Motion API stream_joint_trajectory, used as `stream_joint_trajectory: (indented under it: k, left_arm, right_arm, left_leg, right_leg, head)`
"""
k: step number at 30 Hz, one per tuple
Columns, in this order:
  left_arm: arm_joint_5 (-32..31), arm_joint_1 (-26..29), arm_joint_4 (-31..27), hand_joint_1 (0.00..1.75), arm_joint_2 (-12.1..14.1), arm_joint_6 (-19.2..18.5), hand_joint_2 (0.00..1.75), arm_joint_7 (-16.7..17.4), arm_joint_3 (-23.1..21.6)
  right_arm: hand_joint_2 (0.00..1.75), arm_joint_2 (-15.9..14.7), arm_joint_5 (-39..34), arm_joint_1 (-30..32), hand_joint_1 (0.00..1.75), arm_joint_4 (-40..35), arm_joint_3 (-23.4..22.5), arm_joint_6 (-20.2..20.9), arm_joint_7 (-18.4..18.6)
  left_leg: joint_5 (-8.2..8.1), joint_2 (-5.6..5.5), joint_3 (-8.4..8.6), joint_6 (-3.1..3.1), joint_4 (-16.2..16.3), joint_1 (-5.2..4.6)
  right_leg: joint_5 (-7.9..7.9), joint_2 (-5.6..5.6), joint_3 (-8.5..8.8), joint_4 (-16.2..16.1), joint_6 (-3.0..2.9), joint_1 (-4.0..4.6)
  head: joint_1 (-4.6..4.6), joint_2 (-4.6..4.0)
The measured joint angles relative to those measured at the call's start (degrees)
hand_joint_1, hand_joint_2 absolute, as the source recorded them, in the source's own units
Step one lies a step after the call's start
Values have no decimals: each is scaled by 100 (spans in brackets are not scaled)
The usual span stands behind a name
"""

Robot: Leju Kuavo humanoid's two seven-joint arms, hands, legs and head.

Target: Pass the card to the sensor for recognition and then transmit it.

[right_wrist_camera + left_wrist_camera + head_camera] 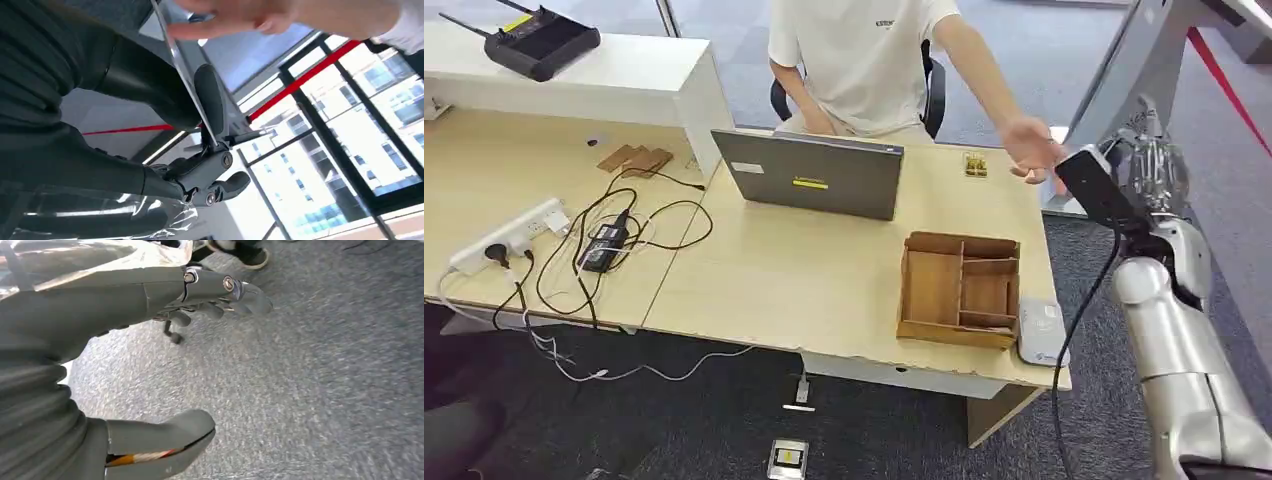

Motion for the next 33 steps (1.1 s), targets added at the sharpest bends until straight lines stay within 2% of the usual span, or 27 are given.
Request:
stream_joint_trajectory:
  k: [3, 10, 18, 23, 24, 25, 26, 33]
  left_arm:
    - [-170, -145, -11, 0, -44, -100, 175, 72, -81]
    - [-404, -362, -46, 0, -131, -168, 175, 171, -240]
    - [-522, -475, -55, 0, -201, -260, 175, 275, -365]
    - [-634, -551, -57, 0, -219, -367, 175, 299, -441]
    - [-649, -564, -57, 0, -223, -380, 175, 302, -452]
    - [-669, -578, -57, 0, -227, -391, 175, 313, -472]
    - [-677, -592, -57, 0, -227, -411, 175, 319, -481]
    - [-708, -665, -57, 0, -232, -472, 175, 328, -531]
  right_arm:
    - [175, 318, -205, -351, 175, 334, 100, 264, -244]
    - [175, 924, -680, -779, 175, 1380, 201, 292, -424]
    - [175, 1326, -616, -920, 175, 2260, 225, 45, -422]
    - [175, 1458, -620, -1002, 175, 2592, 227, -33, -376]
    - [175, 1464, -620, -1011, 70, 2616, 227, -47, -371]
    - [175, 1479, -620, -1023, 70, 2662, 227, -77, -371]
    - [175, 1482, -618, -1033, 0, 2697, 227, -99, -376]
    - [175, 1525, -635, -1115, 0, 2913, 232, -367, -509]
  left_leg:
    - [6, -2, -3, -1, 0, 2]
    - [8, -5, -8, -1, 1, 6]
    - [8, -5, -13, -1, 2, 6]
    - [8, -4, -14, 0, 3, 6]
    - [8, -4, -15, 0, 3, 6]
    - [8, -4, -15, 0, 3, 6]
    - [8, -4, -15, 0, 3, 6]
    - [8, -2, -15, 0, 3, 6]
  right_leg:
    - [1, -1, -5, 3, 0, 1]
    - [3, -3, -7, 1, 2, 5]
    - [4, -3, -13, -1, 3, 5]
    - [5, -2, -17, -1, 2, 4]
    - [5, -2, -17, -1, 2, 4]
    - [5, -2, -17, 0, 2, 5]
    - [5, -2, -17, 0, 2, 5]
    - [6, -1, -18, 0, 2, 5]
  head:
    - [2, 0]
    - [4, 0]
    - [4, 0]
    - [2, 0]
    - [4, 0]
    - [4, 0]
    - [2, 0]
    - [2, 0]
